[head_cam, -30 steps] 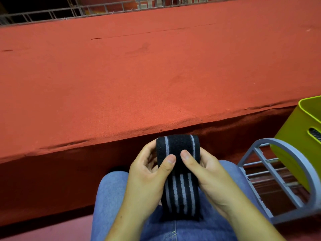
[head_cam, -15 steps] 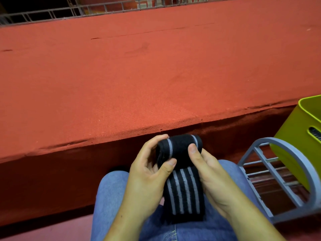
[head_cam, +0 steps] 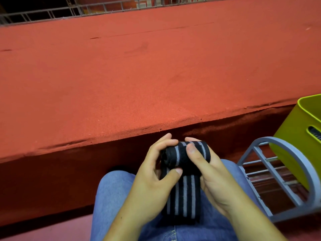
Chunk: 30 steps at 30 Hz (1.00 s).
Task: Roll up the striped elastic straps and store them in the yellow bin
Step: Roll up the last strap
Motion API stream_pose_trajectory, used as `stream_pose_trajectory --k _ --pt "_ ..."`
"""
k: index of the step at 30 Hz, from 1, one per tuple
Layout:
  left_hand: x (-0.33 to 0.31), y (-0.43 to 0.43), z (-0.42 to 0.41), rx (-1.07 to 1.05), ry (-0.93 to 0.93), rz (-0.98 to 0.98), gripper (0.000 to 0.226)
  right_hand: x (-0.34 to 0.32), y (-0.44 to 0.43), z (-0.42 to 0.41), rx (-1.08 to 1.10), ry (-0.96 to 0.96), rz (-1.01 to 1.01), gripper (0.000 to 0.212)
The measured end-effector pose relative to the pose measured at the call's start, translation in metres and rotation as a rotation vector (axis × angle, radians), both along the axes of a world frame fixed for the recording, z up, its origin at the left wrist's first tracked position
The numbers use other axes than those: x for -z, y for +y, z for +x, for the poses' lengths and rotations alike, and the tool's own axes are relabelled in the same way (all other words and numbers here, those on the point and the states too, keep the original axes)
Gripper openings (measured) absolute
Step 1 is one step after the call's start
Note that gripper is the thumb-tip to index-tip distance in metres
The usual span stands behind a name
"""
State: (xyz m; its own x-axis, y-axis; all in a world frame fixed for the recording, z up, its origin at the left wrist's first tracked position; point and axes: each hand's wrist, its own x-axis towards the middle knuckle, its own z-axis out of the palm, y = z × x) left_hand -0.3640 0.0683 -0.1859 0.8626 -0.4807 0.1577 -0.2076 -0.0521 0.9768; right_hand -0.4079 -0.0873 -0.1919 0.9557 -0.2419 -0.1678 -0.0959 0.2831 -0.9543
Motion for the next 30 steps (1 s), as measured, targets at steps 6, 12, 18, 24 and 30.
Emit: stream_pose_trajectory --k 6,12,18,24,30 --pt "-0.003 -0.002 -0.001 -0.002 0.171 0.049 0.075 -0.003 0.002 -0.004 -0.054 0.003 -0.093 0.067" --pt "0.000 -0.009 -0.003 -0.030 0.193 0.041 0.076 -0.003 0.004 -0.003 -0.068 0.002 -0.137 0.066" --pt "0.003 -0.007 -0.001 -0.023 0.223 0.043 0.060 -0.005 0.008 -0.004 -0.012 -0.035 -0.198 0.052" --pt "0.004 -0.005 0.000 -0.061 0.226 0.055 0.063 -0.001 0.007 -0.004 0.007 -0.071 -0.282 0.047" --pt "0.004 -0.005 0.007 -0.051 0.242 0.054 0.043 -0.001 0.002 -0.003 0.010 -0.108 -0.363 0.043"
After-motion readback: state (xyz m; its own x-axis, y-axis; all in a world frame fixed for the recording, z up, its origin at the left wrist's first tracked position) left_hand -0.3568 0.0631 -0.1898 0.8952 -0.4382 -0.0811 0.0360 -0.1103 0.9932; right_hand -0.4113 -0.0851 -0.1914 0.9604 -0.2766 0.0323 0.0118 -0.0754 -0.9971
